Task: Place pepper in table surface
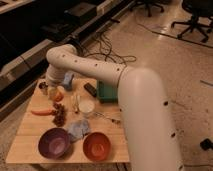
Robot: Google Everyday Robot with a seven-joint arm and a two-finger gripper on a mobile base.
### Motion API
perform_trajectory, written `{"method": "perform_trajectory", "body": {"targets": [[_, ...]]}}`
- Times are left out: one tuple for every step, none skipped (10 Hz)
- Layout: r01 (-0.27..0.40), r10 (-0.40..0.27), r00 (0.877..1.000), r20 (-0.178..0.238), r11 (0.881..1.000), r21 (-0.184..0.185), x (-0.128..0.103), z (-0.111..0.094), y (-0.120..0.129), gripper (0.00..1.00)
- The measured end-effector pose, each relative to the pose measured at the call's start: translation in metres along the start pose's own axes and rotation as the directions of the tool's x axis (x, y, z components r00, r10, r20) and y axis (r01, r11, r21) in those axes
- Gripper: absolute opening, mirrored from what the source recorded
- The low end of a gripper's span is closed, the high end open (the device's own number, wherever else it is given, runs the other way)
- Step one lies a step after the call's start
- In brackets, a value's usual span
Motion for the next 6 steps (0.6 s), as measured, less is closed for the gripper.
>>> {"method": "perform_trajectory", "body": {"targets": [[0.007, -0.007, 1.0, -0.005, 1.0, -0.012, -0.003, 0.009, 0.001, 0.65], [0.013, -0.013, 1.0, -0.011, 1.0, -0.025, -0.008, 0.024, 0.003, 0.65], [0.022, -0.023, 1.0, -0.016, 0.999, -0.036, -0.014, 0.035, 0.001, 0.65], [0.032, -0.034, 0.999, -0.026, 0.999, -0.043, -0.019, 0.041, 0.002, 0.65], [0.042, -0.044, 0.998, -0.044, 0.998, -0.054, -0.023, 0.048, 0.005, 0.65], [0.044, -0.048, 0.997, -0.062, 0.997, -0.062, -0.024, 0.055, 0.009, 0.65]]}}
